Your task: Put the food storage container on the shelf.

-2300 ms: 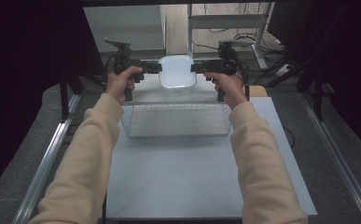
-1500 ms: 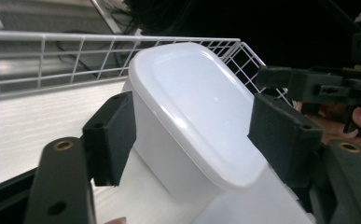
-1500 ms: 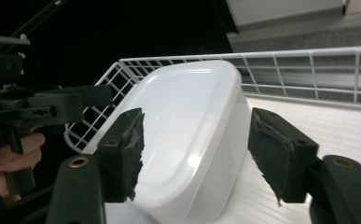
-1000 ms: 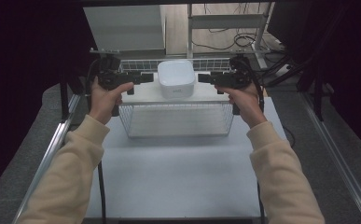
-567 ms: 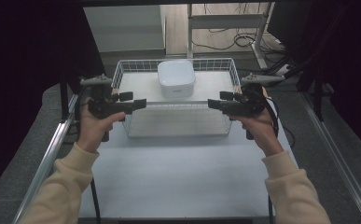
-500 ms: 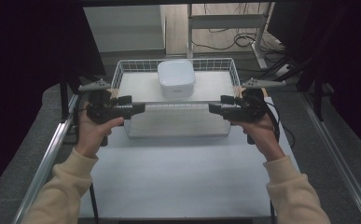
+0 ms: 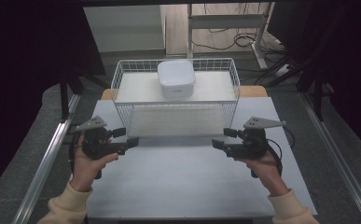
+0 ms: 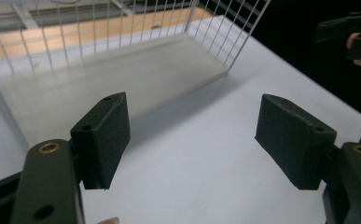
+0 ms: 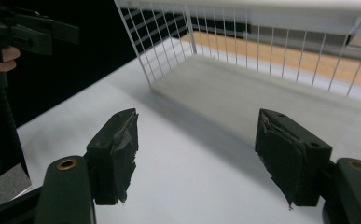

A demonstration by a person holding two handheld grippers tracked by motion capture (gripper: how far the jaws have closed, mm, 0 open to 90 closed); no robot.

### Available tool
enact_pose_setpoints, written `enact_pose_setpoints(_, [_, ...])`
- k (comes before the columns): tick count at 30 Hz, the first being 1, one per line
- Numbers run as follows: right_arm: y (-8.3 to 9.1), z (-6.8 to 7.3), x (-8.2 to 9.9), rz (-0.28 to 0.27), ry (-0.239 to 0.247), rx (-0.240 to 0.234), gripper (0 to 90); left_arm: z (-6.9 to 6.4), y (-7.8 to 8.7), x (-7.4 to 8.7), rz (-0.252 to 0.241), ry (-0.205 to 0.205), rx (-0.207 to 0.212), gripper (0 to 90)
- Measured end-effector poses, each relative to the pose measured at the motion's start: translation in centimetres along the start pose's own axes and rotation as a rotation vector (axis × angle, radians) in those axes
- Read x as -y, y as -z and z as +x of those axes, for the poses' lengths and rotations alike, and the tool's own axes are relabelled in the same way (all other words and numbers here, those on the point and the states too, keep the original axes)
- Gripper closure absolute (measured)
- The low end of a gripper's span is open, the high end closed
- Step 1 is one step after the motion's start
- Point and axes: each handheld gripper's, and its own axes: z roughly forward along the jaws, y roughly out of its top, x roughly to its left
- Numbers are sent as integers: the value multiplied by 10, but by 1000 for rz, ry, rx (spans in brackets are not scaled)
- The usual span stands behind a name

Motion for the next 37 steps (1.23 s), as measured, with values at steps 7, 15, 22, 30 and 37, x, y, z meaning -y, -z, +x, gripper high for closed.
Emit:
enact_pose_setpoints(7, [2, -4, 47, 46, -26, 23, 294, 1, -10, 42, 69, 21, -13, 251])
enact_pose_setpoints(15, [-3, -12, 85, 90, -72, 41, 293, -1, -26, 76, 144, 17, -33, 251])
enact_pose_setpoints(22, [-4, -12, 89, 93, -65, 66, 291, -1, -32, 83, 163, 4, -42, 248])
enact_pose_setpoints(30, [-5, -10, 90, 100, -36, 87, 287, 0, -31, 83, 146, -3, -48, 248])
enact_pose_setpoints(37, [-4, -11, 92, 83, 13, 129, 262, 1, -32, 84, 146, -3, -58, 246])
